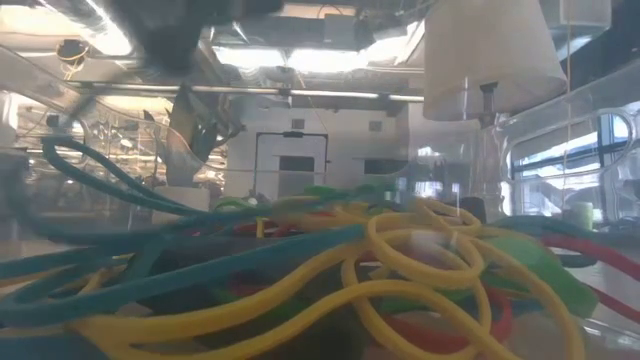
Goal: Pick and place rubber bands into bin
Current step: Put the blue rubber band into the transparent bin, then put the green rubber band into the transparent bin
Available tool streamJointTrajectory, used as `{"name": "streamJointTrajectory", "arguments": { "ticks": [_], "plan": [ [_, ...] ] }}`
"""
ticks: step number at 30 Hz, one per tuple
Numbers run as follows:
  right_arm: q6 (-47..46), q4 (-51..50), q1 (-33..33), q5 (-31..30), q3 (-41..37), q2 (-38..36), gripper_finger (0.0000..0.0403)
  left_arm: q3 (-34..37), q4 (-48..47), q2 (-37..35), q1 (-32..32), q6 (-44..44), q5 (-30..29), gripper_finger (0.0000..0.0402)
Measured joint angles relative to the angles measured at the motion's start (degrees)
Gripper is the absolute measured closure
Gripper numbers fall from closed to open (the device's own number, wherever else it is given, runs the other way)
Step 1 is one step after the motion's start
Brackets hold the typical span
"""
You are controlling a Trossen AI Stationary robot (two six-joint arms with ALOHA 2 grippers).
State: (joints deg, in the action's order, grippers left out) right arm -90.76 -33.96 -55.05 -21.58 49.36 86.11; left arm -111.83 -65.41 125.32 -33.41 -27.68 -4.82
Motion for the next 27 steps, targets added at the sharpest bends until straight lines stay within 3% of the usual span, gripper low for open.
{"name": "streamJointTrajectory", "arguments": {
  "ticks": [5, 17, 23, 27],
  "plan": [
    [-0.02, 0.33, 0.02, 0.0, 0.0, 0.0, 0.0384, -0.01, 0.04, 2.14, 0.2, -0.02, 0.02, 0.0383],
    [0.04, 0.43, 0.02, 0.02, 0.0, 0.0, 0.0384, -0.09, -2.01, -0.67, 2.29, -1.39, 1.96, 0.0289],
    [-0.02, 0.64, 0.13, 0.04, 0.0, 0.0, 0.0384, -0.11, -2.74, -7.28, 5.14, -1.96, -3.76, 0.0308],
    [-0.46, 2.6, 1.02, 0.21, 0.02, 0.0, 0.0384, -0.11, -2.58, -10.36, 6.49, 7.31, -7.76, 0.0348]
  ]
}}
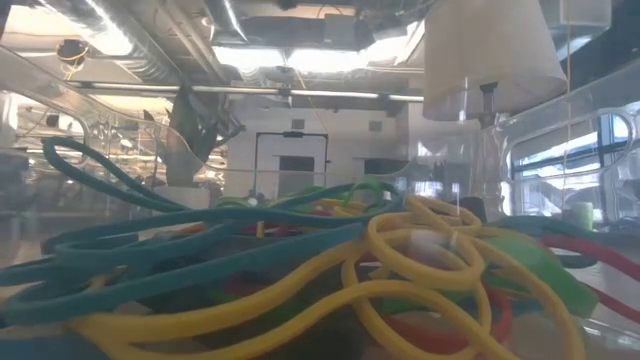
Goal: Pick and place rubber bands into bin
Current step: Put the green rubber band into the transparent bin
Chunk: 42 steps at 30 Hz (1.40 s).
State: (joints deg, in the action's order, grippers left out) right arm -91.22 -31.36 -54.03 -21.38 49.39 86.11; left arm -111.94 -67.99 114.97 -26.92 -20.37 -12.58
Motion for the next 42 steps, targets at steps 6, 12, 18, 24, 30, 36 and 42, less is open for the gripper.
{"name": "streamJointTrajectory", "arguments": {
  "ticks": [6, 12, 18, 24, 30, 36, 42],
  "plan": [
    [4.78, 5.05, 5.32, -1.76, 0.03, 0.0, 0.0392, 1.14, 0.75, -2.85, 1.23, 16.03, -0.21, 0.0399],
    [10.73, 1.99, 12.25, -2.19, 5.32, 1.52, 0.0399, 17.93, 10.77, -13.03, 5.22, 21.23, 3.5, 0.04],
    [17.72, -7.04, 20.51, -1.88, 15.01, 6.11, 0.04, 43.53, 27.32, -30.53, 9.33, 19.09, 7.65, 0.04],
    [29.97, -12.51, 30.94, 1.25, 26.19, 12.25, 0.0401, 62.44, 38.44, -47.68, 11.43, 18.15, 9.08, 0.04],
    [37.52, -19.36, 41.67, 5.49, 35.34, 19.4, 0.0397, 77.33, 47.72, -63.03, 13.95, 17.78, 11.15, 0.04],
    [37.61, -20.72, 49.85, 9.45, 36.28, 24.28, 0.0355, 84.86, 49.76, -72.62, 15.46, 15.65, 12.28, 0.04],
    [42.12, -20.76, 53.6, 9.52, 36.26, 28.63, 0.029, 86.74, 49.04, -76.17, 15.8, 15.05, 12.68, 0.0399]
  ]
}}
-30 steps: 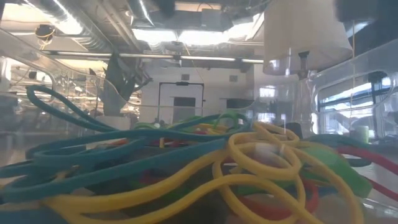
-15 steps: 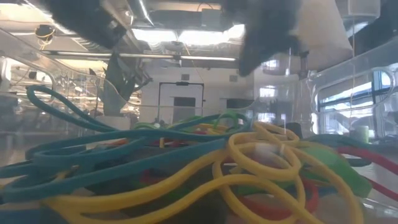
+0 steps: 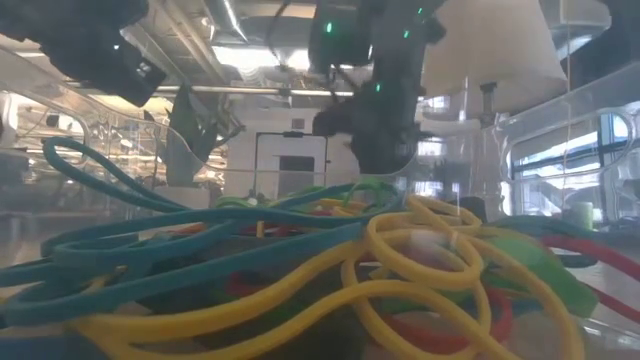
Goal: Pick and place rubber bands into bin
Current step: Put the green rubber band into the transparent bin
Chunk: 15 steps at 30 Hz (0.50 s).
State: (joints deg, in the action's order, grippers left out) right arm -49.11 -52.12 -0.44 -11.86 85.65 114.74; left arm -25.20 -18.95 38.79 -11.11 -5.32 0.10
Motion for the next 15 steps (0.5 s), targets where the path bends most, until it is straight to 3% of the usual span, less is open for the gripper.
{"name": "streamJointTrajectory", "arguments": {
  "ticks": [5, 9, 12, 15],
  "plan": [
    [3.09, 0.77, 1.82, -0.55, 0.0, 3.46, 0.0243, 0.08, -0.82, -0.23, -0.02, 0.0, 0.23, 0.0401],
    [2.73, 0.3, 3.65, -0.06, 0.11, 6.9, 0.0232, 0.08, -1.13, -0.16, -0.02, -0.04, 2.35, 0.0399],
    [2.74, 0.38, 4.53, 2.9, 0.42, 8.97, 0.0251, 0.08, -1.17, -0.16, -0.02, -0.53, 3.03, 0.04],
    [2.7, 0.81, 4.75, 5.84, 0.54, 9.67, 0.0307, 0.08, -1.27, -0.16, -0.02, -1.44, 3.04, 0.0401]
  ]
}}
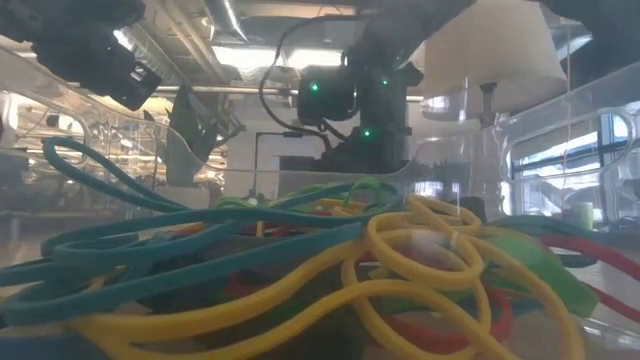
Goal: Pick and place rubber bands into bin
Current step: Put the green rubber band into the transparent bin
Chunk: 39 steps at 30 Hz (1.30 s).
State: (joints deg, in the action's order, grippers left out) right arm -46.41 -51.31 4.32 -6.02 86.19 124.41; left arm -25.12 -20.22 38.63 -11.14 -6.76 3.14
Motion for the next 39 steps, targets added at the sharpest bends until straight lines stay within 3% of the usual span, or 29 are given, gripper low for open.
{"name": "streamJointTrajectory", "arguments": {
  "ticks": [2, 4, 12, 20, 26, 32, 39],
  "plan": [
    [-0.8, 0.12, -0.27, -0.01, 0.0, 0.05, 0.0362, 0.0, -0.43, 0.0, 0.0, -0.01, 0.0, 0.0399],
    [-1.71, 0.03, -1.07, -0.71, -0.23, -0.76, 0.0389, 0.0, -0.77, 0.0, 0.0, -0.01, 0.0, 0.0399],
    [-12.52, -2.38, -9.65, -7.39, -0.6, -9.54, 0.0399, 0.0, -0.65, 0.02, 0.0, -0.01, -1.11, 0.0399],
    [-24.24, -2.02, -24.31, -10.72, 2.93, -14.04, 0.0401, 0.0, -0.53, 0.02, 0.0, -0.01, -1.22, 0.04],
    [-29.27, -1.92, -33.35, -12.81, 11.81, -10.36, 0.0402, -0.02, -0.29, 0.04, 0.0, 0.0, -2.32, 0.04],
    [-31.37, -2.26, -37.01, -12.7, 17.77, -4.05, 0.0403, -0.02, -0.25, 0.04, 0.0, 1.83, -2.32, 0.0398],
    [-31.33, -2.02, -37.27, -4.19, 21.56, 3.47, 0.0401, -0.07, -0.12, 0.15, 0.0, 1.03, -2.29, 0.0399]
  ]
}}
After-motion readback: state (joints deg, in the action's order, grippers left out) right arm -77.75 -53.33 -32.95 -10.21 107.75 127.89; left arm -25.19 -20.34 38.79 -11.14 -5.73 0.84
